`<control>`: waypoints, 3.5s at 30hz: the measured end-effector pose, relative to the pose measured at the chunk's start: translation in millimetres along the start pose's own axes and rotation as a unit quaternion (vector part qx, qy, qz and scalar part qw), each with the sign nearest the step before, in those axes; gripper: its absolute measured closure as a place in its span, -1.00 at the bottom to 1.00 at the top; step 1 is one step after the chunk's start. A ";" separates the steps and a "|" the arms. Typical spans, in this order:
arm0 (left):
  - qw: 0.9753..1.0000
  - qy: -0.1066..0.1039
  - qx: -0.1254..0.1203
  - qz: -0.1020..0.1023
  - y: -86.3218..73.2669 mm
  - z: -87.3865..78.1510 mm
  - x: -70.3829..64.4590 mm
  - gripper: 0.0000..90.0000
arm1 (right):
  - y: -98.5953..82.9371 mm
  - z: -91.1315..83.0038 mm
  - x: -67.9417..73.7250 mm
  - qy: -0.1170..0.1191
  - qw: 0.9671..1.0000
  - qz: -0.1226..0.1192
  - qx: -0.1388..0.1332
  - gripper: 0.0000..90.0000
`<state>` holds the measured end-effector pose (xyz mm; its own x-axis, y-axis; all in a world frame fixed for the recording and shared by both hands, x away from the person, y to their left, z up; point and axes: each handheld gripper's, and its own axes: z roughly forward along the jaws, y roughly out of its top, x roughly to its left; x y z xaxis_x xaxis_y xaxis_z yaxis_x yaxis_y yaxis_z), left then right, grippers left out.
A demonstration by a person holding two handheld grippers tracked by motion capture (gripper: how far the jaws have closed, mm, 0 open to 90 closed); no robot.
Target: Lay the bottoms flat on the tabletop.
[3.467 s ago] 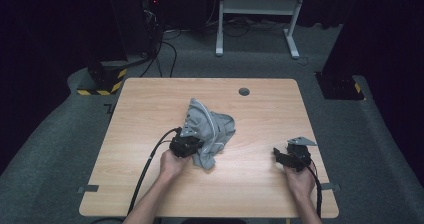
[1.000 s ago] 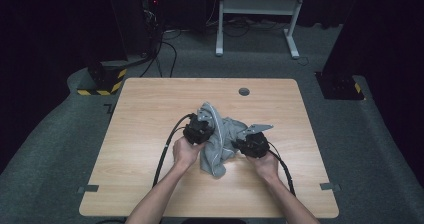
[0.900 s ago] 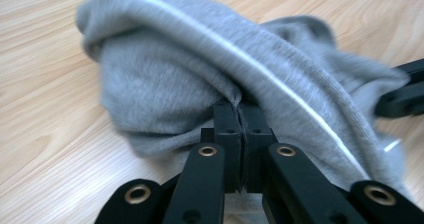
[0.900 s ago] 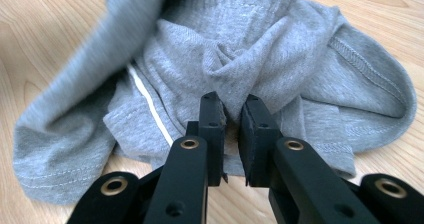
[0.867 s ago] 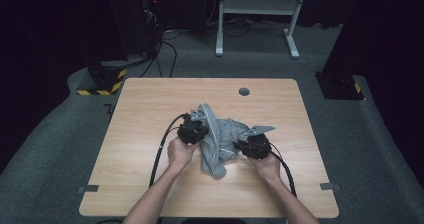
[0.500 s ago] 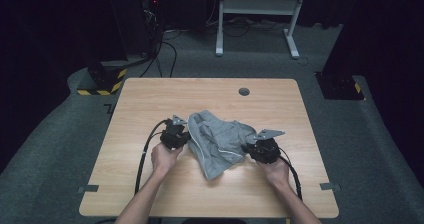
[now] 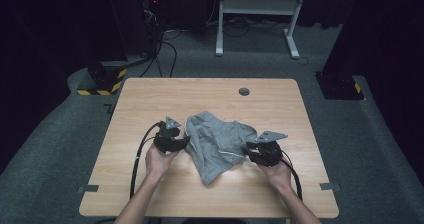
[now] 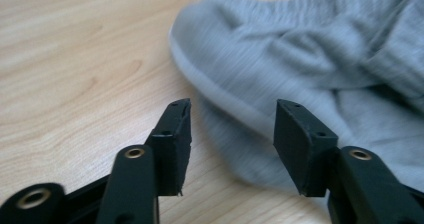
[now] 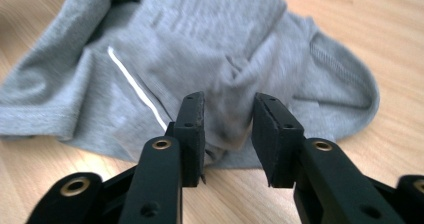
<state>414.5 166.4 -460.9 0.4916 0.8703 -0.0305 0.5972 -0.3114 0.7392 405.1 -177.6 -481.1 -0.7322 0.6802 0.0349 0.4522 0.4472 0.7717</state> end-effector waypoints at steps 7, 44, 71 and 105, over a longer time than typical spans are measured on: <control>0.999 -0.037 -0.001 0.017 7.0 2.2 -21.8 -0.04 | 14.5 -2.4 12.7 0.017 1.000 -0.017 -0.020 0.25; 0.998 -0.015 0.030 0.062 -28.7 50.3 -41.7 -0.03 | -0.6 -17.4 -49.0 -0.043 0.998 0.050 0.016 0.96; 0.997 -0.045 0.023 0.058 -18.4 27.4 -64.1 -0.20 | -0.4 -21.3 3.3 -0.045 0.999 0.010 0.010 0.04; 0.997 -0.026 0.050 0.052 -39.4 37.3 -51.0 -0.18 | 45.4 12.1 -67.3 -0.080 0.994 0.042 0.069 0.74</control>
<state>389.5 120.1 -513.6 0.5855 0.8107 0.0065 0.5995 -0.4384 0.6696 481.0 -196.1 -456.1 -0.6035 0.7972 -0.0150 0.5817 0.4531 0.6756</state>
